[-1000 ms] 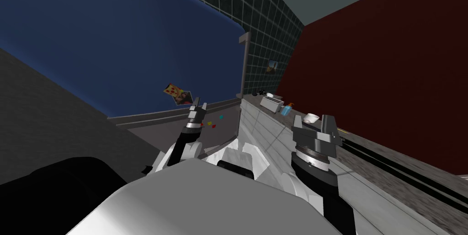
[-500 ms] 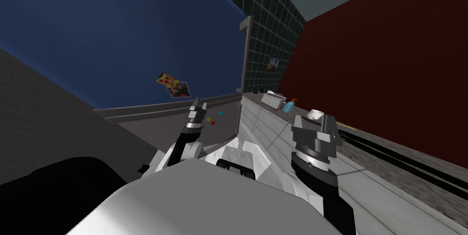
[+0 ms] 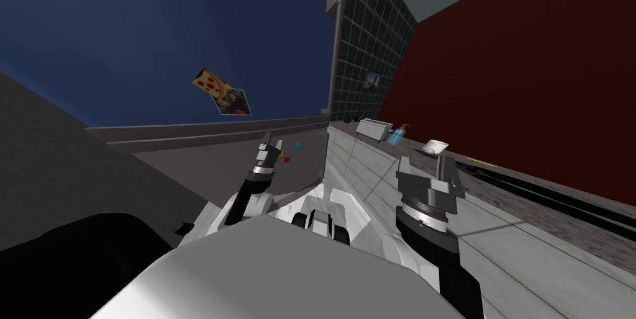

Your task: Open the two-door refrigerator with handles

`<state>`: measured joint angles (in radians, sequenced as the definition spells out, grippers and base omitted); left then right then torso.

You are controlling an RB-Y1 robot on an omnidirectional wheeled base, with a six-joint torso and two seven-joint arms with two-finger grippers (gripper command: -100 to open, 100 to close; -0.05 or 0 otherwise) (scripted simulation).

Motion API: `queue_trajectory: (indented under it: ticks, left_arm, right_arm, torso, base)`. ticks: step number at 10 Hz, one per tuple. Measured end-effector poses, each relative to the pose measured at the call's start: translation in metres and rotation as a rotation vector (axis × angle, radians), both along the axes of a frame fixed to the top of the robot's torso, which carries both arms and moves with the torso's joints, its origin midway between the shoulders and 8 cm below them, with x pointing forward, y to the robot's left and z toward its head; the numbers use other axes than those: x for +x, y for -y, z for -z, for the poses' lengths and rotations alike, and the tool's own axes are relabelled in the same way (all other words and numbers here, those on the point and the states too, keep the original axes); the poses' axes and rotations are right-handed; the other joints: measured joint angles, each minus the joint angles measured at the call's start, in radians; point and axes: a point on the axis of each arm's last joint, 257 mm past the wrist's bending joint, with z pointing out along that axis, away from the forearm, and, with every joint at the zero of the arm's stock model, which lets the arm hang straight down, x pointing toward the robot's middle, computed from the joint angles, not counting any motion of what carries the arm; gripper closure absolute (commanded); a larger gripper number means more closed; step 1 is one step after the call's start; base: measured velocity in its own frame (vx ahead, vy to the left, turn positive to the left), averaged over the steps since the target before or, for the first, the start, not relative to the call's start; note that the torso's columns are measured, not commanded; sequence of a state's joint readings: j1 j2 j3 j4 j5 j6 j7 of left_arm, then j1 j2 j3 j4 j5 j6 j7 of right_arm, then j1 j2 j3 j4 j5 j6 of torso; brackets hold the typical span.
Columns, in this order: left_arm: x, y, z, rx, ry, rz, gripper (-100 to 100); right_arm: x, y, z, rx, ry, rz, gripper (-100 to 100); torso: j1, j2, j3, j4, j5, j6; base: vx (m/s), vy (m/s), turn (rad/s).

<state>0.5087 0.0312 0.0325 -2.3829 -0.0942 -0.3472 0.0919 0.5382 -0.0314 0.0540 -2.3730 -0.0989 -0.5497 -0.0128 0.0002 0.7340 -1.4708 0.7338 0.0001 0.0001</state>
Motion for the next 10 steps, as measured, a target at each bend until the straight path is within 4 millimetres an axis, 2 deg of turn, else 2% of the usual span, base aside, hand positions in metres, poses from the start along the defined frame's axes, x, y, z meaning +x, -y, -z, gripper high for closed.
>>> queue_trajectory:
  ticks: [5, 10]
  left_arm:
    - [0.009, 0.006, 0.009, 0.081, -0.082, 0.053, -100]
    - [0.021, 0.001, 0.027, 0.107, -0.197, 0.075, -100]
  right_arm:
    - [0.000, 0.000, 0.000, 0.000, 0.000, 0.000, 0]
    - [0.000, 0.000, 0.000, 0.000, 0.000, 0.000, 0]
  torso:
    - [0.000, 0.004, -0.005, 0.004, 0.000, 0.000]
    - [0.000, 0.004, -0.005, 0.004, 0.000, 0.000]
  base:
    - [0.038, -0.002, -0.094]
    - [0.056, 0.000, -0.126]
